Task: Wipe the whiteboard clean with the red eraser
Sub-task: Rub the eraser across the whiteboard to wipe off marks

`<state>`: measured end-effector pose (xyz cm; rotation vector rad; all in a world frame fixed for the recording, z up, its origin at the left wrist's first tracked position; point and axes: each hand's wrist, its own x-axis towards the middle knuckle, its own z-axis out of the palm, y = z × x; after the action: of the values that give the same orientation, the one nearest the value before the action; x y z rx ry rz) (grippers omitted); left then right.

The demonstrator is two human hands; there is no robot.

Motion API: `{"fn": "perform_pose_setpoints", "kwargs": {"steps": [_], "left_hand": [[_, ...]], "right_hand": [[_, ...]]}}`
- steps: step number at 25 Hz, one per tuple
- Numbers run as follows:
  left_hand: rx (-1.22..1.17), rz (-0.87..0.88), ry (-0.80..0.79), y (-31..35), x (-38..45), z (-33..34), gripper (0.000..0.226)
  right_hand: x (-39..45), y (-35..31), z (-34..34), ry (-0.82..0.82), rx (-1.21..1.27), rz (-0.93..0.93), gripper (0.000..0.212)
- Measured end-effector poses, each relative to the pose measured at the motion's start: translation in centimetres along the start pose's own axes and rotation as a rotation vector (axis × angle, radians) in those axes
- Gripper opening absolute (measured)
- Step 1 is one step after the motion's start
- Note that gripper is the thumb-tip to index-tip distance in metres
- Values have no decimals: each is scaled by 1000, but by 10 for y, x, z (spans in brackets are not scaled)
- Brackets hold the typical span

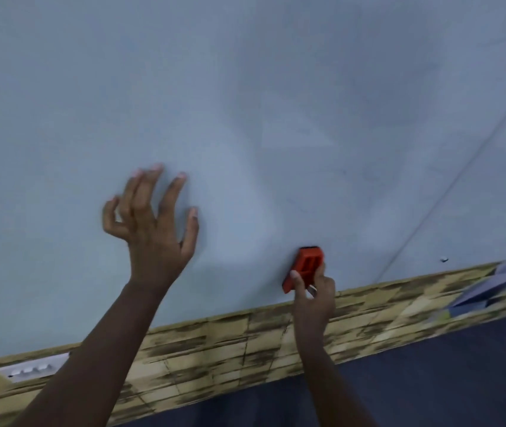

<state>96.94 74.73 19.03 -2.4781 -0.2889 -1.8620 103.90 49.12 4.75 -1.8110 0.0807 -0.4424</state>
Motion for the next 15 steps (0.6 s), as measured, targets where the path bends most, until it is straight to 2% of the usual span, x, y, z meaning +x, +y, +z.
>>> {"fn": "perform_pose_setpoints", "kwargs": {"steps": [1,3,6,10,13,15], "left_hand": [[22,-26,35,2,2,8,53],[81,-13,96,1,0,20,60],[157,38,149,-3,-6,33,65],[177,70,180,-2,-8,36,65],[180,78,174,-3,-8,37,66],[187,89,176,-3,-8,38,66]], "right_hand": [[18,1,-11,30,72,64,59],[38,-2,-21,53,145,75,51],[35,-6,-20,72,138,28,65],[20,-1,1,-31,-27,-315,56],[-2,12,22,-191,-318,-679,60],[-13,19,28,-252,-476,-826,60]]}}
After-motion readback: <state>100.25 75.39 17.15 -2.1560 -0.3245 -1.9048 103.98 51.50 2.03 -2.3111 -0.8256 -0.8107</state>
